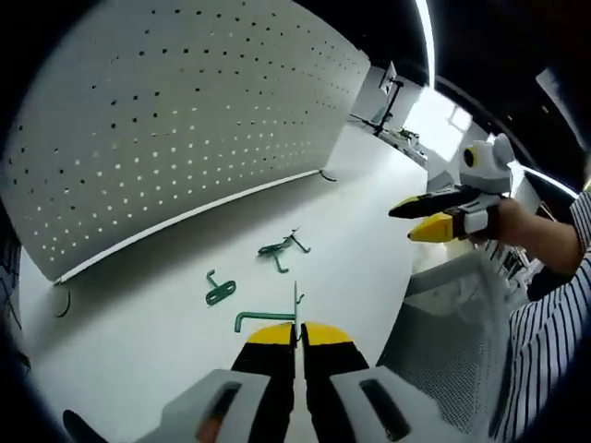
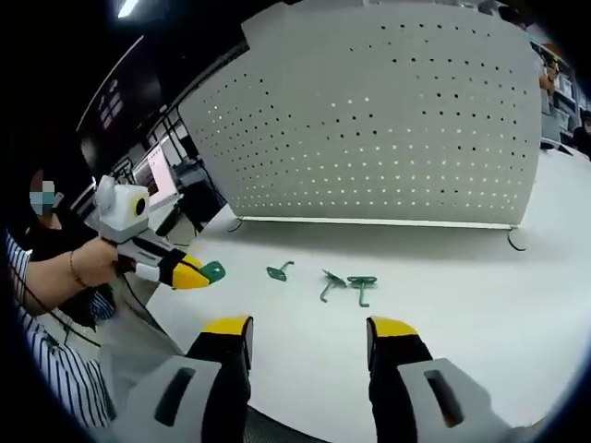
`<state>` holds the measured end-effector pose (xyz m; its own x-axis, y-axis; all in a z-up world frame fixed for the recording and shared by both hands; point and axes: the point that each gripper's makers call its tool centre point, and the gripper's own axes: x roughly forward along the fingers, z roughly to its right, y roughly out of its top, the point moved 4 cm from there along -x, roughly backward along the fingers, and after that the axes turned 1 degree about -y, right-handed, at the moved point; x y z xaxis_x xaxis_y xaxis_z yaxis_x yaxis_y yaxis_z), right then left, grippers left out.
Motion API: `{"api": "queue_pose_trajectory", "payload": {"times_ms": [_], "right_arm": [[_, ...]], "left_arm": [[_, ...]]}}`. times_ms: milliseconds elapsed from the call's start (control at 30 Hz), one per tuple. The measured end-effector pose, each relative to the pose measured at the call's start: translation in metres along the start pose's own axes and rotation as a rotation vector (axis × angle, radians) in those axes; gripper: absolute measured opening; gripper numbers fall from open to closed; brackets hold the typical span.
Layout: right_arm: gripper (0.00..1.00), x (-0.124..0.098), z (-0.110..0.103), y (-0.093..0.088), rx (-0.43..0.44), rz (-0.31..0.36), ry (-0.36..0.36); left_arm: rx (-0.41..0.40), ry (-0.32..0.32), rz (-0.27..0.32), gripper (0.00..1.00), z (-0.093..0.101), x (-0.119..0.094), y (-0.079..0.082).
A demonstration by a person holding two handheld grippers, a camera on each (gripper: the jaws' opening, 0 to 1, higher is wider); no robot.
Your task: Insert the hook assembly into the mounting plate slot until the hook locks in place.
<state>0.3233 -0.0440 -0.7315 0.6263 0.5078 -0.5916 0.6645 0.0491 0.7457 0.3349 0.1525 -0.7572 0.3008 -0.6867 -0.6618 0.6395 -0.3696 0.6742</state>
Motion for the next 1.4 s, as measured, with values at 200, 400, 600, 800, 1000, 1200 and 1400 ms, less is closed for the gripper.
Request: {"api": "queue_pose_trajectory", "payload": {"times_ms": [200, 400, 600, 800, 1000, 1200, 1400], "right_arm": [[0.42, 0.01, -0.012, 0.007, -0.032, -0.035, 0.05], [0.39, 0.026, -0.033, 0.009, 0.027, -0.092, 0.149], [0.31, 0.041, -0.055, 0.01, 0.066, -0.145, 0.261], [0.24, 0.043, -0.078, -0.007, 0.197, -0.293, 0.433], [0.19, 0.043, -0.082, -0.019, 0.282, -0.372, 0.483], [0.15, 0.044, -0.085, -0.027, 0.382, -0.419, 0.517], [0.04, 0.039, -0.09, -0.027, 0.489, -0.438, 0.566]], "left_arm": [[0.068, -0.068, -0.028, 0.01, 0.018, 0.003, -0.005], [0.123, -0.149, -0.024, 0.01, 0.034, 0.005, -0.005], [0.232, -0.288, 0.0, 0.01, 0.058, 0.004, -0.004], [0.31, -0.381, 0.041, 0.01, 0.071, -0.001, 0.0], [0.385, -0.451, 0.041, 0.01, 0.081, -0.002, -0.003], [0.462, -0.512, 0.063, 0.01, 0.09, -0.003, -0.002], [0.548, -0.54, 0.051, 0.01, 0.094, -0.004, -0.005]]}}
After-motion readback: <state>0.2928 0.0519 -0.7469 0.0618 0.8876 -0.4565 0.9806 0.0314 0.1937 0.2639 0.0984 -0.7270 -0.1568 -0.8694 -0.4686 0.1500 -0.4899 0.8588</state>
